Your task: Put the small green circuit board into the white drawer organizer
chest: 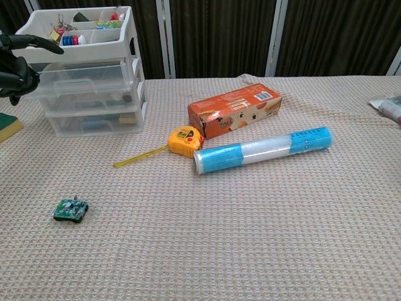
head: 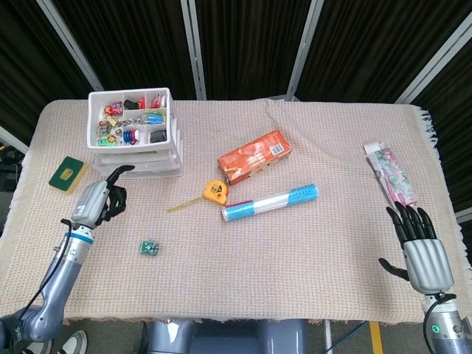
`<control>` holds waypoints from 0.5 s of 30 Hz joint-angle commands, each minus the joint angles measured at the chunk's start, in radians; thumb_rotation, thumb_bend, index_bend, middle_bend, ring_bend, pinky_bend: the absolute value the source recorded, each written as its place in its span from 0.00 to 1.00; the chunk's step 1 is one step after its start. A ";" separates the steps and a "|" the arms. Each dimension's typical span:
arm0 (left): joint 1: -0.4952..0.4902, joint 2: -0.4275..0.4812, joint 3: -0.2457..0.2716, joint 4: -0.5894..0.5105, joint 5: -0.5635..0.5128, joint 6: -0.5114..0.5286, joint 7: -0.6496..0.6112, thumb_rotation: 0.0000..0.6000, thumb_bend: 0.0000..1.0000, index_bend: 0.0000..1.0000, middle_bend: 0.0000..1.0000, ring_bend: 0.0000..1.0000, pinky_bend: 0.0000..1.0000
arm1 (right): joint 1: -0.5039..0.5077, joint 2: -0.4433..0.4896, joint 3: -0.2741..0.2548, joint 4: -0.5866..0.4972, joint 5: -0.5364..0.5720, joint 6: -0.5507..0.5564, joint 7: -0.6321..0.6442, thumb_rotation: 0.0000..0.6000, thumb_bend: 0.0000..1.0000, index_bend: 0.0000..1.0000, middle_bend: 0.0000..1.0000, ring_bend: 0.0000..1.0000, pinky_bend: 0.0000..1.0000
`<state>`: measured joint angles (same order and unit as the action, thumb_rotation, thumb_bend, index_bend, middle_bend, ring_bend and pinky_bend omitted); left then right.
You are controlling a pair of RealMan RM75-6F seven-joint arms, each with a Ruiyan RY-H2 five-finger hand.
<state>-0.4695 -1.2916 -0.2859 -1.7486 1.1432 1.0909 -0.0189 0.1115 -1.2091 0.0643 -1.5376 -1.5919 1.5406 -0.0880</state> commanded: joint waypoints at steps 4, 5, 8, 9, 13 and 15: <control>-0.069 0.073 -0.024 -0.095 -0.209 0.065 0.423 1.00 0.92 0.14 0.85 0.84 0.64 | 0.000 0.001 0.000 -0.001 0.001 0.000 0.000 1.00 0.01 0.01 0.00 0.00 0.00; -0.075 0.075 -0.026 -0.098 -0.229 0.067 0.445 1.00 0.92 0.15 0.86 0.84 0.65 | 0.000 0.001 0.000 -0.001 0.001 0.000 0.001 1.00 0.01 0.01 0.00 0.00 0.00; -0.107 0.078 -0.039 -0.106 -0.330 0.073 0.536 1.00 0.92 0.15 0.86 0.85 0.65 | 0.000 0.001 0.000 -0.001 0.001 -0.002 0.002 1.00 0.01 0.01 0.00 0.00 0.00; -0.124 0.077 -0.045 -0.113 -0.386 0.073 0.571 1.00 0.92 0.15 0.87 0.85 0.65 | 0.000 0.001 0.000 -0.001 0.001 -0.002 0.002 1.00 0.01 0.01 0.00 0.00 0.00; -0.164 0.071 -0.050 -0.117 -0.507 0.083 0.643 1.00 0.92 0.15 0.87 0.85 0.65 | 0.000 0.002 0.000 -0.002 0.002 -0.003 0.004 1.00 0.01 0.01 0.00 0.00 0.00; -0.177 0.065 -0.050 -0.113 -0.550 0.087 0.659 1.00 0.92 0.15 0.87 0.86 0.65 | 0.000 0.002 0.000 -0.003 0.002 -0.003 0.005 1.00 0.01 0.01 0.00 0.00 0.00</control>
<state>-0.6111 -1.2254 -0.3274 -1.8532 0.6551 1.1653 0.6049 0.1114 -1.2066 0.0638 -1.5404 -1.5900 1.5378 -0.0834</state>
